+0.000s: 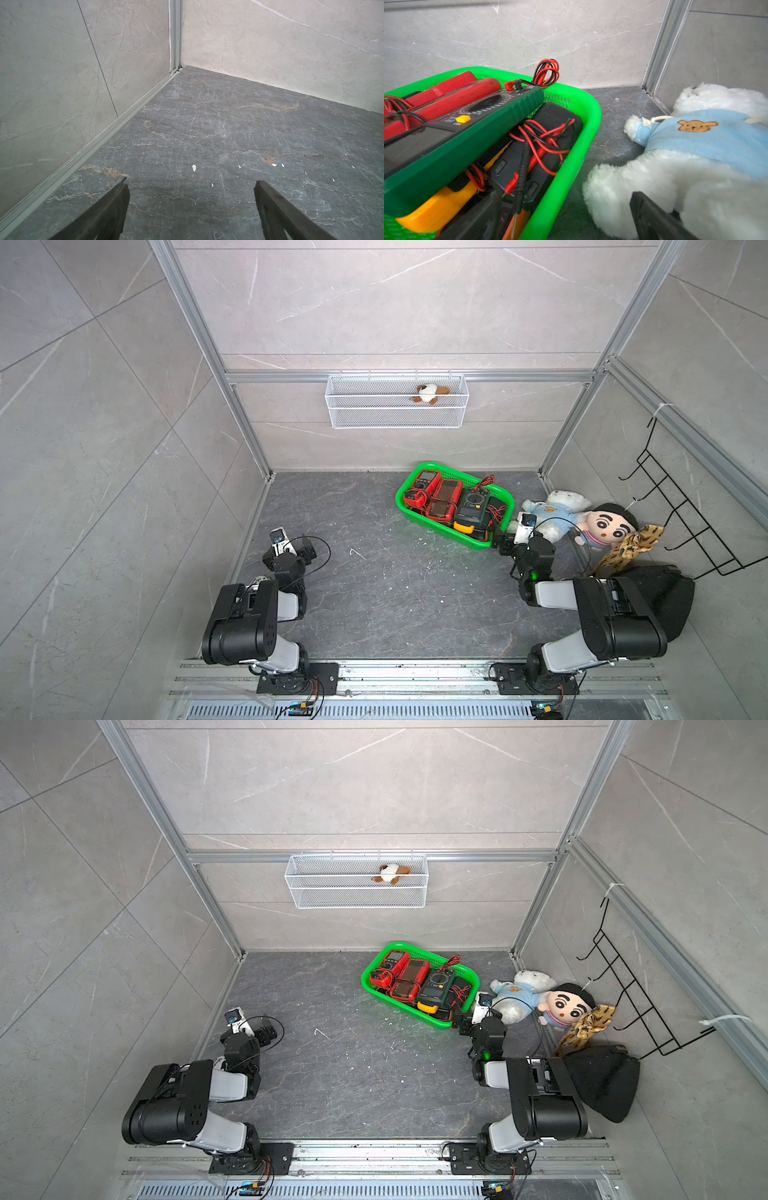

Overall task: Put the multimeter into the basket
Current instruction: Reset both arms

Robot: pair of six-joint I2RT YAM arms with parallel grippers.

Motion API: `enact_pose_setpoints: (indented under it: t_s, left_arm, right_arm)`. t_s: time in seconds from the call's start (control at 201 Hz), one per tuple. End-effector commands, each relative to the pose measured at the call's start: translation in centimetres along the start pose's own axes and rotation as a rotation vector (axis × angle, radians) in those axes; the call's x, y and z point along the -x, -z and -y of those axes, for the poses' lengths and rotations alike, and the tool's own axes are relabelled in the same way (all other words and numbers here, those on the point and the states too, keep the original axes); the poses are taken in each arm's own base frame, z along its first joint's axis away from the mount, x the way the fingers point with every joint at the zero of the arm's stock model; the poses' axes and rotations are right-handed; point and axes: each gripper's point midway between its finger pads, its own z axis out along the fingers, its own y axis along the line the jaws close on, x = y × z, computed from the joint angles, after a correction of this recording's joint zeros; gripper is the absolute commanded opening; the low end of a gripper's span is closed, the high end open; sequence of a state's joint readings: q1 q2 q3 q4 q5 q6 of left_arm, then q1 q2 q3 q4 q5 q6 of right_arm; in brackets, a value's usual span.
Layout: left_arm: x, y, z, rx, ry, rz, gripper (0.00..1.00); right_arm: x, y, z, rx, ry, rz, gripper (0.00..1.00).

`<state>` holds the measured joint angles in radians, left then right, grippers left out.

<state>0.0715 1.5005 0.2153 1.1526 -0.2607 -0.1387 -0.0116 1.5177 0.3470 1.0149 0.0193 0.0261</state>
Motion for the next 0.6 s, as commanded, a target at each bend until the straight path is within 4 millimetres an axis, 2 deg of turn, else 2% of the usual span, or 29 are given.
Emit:
enact_pose_setpoints:
  t_s: [0.0, 0.438, 0.592]
  left_arm:
    - [0.9, 0.2, 0.0, 0.003, 0.022, 0.041, 0.98]
    - [0.9, 0.2, 0.0, 0.004, 0.022, 0.042, 0.98]
    - [0.9, 0.2, 0.0, 0.004, 0.022, 0.042, 0.98]
  right_arm:
    - [-2.6, 0.1, 0.6, -0.033, 0.021, -0.09, 1.0]
    - [-2.6, 0.1, 0.3, -0.018, 0.027, -0.095, 1.0]
    - [-2.6, -0.1, -0.5, 0.025, 0.037, -0.1, 1.0]
